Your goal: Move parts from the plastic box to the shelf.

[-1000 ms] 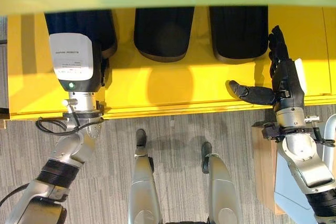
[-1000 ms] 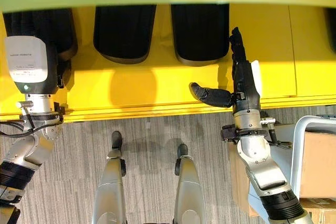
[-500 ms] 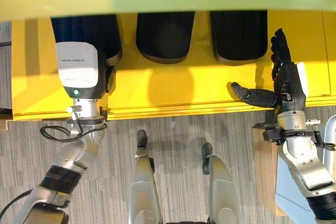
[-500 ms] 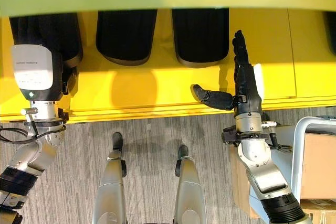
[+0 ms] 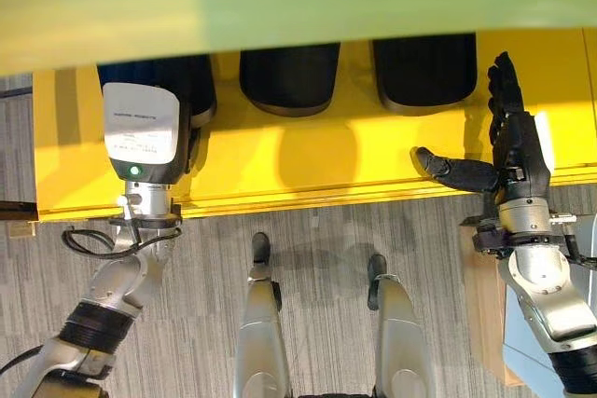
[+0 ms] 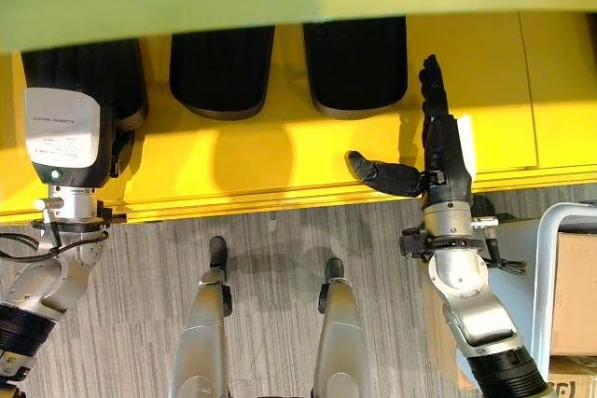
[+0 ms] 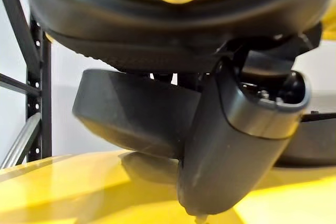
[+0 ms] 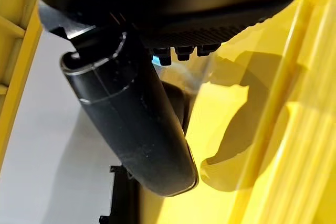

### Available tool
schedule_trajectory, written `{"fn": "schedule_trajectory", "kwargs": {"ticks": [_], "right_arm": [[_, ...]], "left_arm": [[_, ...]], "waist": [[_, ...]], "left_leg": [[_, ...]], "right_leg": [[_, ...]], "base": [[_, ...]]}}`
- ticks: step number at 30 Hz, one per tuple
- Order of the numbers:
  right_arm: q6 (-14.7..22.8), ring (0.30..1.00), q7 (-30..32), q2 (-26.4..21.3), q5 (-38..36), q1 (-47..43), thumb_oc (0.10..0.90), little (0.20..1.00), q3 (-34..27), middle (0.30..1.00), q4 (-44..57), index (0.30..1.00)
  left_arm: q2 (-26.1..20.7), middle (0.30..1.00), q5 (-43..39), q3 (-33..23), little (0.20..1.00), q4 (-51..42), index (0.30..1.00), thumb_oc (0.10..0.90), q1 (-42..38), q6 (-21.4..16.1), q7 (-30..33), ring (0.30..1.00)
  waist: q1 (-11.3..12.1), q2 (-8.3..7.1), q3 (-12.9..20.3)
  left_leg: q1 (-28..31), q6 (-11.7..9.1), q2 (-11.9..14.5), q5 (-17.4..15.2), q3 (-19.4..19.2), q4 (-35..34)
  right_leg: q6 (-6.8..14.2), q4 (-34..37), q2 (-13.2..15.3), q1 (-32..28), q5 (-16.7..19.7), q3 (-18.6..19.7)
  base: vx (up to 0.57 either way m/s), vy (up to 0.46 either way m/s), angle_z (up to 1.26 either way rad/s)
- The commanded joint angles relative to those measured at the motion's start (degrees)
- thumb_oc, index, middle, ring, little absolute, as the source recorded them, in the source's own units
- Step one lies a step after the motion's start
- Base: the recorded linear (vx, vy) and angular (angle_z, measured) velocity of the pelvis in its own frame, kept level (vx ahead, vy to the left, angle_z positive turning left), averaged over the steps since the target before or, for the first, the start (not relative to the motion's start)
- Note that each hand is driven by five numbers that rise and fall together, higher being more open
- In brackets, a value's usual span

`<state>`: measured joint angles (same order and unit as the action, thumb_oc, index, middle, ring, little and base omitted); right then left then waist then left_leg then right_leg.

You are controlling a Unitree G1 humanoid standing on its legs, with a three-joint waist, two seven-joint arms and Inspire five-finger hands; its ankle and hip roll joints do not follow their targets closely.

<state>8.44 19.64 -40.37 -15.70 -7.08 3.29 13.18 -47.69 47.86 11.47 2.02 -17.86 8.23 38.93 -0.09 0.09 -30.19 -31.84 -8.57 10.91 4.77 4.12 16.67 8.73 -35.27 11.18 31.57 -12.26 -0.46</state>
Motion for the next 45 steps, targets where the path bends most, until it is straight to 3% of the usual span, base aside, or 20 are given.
{"fn": "schedule_trajectory", "kwargs": {"ticks": [1, 5, 8, 19, 23, 45], "right_arm": [[5.8, 1.0, -0.2, -1.8, 2.0, -3.9, 0.9, 1.0, -6.5, 1.0, 4.6, 1.0], [5.1, 1.0, -0.8, -3.0, 1.2, -4.0, 0.9, 1.0, -7.4, 1.0, 5.0, 1.0], [4.4, 1.0, -2.1, -4.1, 0.4, -3.9, 0.9, 1.0, -8.7, 1.0, 5.4, 1.0], [3.3, 1.0, -4.9, -6.0, -1.5, -3.2, 0.9, 1.0, -11.8, 1.0, 6.0, 1.0], [3.0, 1.0, -5.4, -7.0, -2.6, -3.1, 0.9, 1.0, -12.8, 1.0, 6.2, 1.0], [1.9, 1.0, -6.0, -8.6, -5.0, -1.5, 0.9, 1.0, -15.8, 1.0, 7.8, 1.0]], "left_arm": [[-4.4, 1.0, 0.0, -2.1, 1.0, 0.8, 1.0, 0.9, 3.8, -0.4, -5.6, 1.0], [-6.2, 1.0, 0.2, -2.4, 1.0, -1.0, 1.0, 0.9, 4.0, -0.8, -9.9, 1.0], [-8.9, 1.0, -3.0, -3.3, 1.0, -2.2, 1.0, 0.9, 3.5, -3.3, -15.2, 1.0], [-15.1, 1.0, -8.6, -5.1, 1.0, -4.4, 1.0, 0.9, 2.4, -7.1, -27.8, 1.0], [-17.4, 1.0, -10.6, -5.3, 1.0, -6.2, 1.0, 0.9, 2.8, -6.8, -34.5, 1.0], [-21.1, 1.0, -20.0, -9.1, 1.0, -9.5, 1.0, 0.9, 5.8, -7.9, -52.3, 1.0]], "waist": [[-1.4, -0.88, 4.2], [-1.7, -0.31, 4.3], [-2.2, 0.4, 4.3], [-3.1, 1.39, 4.2], [-3.3, 1.65, 4.1], [-2.9, 1.61, 3.8]], "left_leg": [[1.1, 3.5, -2.9, -5.6, -4.5, 2.9], [1.5, 3.4, -2.8, -5.5, -4.9, 2.7], [1.8, 3.5, -2.9, -5.7, -5.3, 2.8], [2.8, 3.4, -2.9, -6.0, -6.0, 2.9], [3.1, 3.2, -2.7, -6.0, -6.4, 2.8], [3.8, 3.2, -2.0, -6.3, -6.9, 2.8]], "right_leg": [[-5.0, 2.9, -2.6, -1.5, 1.2, -4.6], [-4.9, 3.1, -2.3, -1.6, 1.2, -4.5], [-4.9, 2.7, -2.0, -1.4, 1.2, -4.3], [-4.7, 2.3, -1.3, -1.9, 1.1, -4.2], [-4.4, 3.3, -1.0, -2.1, 1.7, -4.3], [-4.1, 4.0, -0.1, -3.9, 1.6, -5.9]], "base": [[0.01, 0.053, -0.01], [0.01, 0.052, -0.01], [0.01, 0.062, -0.02], [0.01, 0.026, -0.01], [0.0, 0.0, 0.0], [0.0, -0.001, 0.0]]}}
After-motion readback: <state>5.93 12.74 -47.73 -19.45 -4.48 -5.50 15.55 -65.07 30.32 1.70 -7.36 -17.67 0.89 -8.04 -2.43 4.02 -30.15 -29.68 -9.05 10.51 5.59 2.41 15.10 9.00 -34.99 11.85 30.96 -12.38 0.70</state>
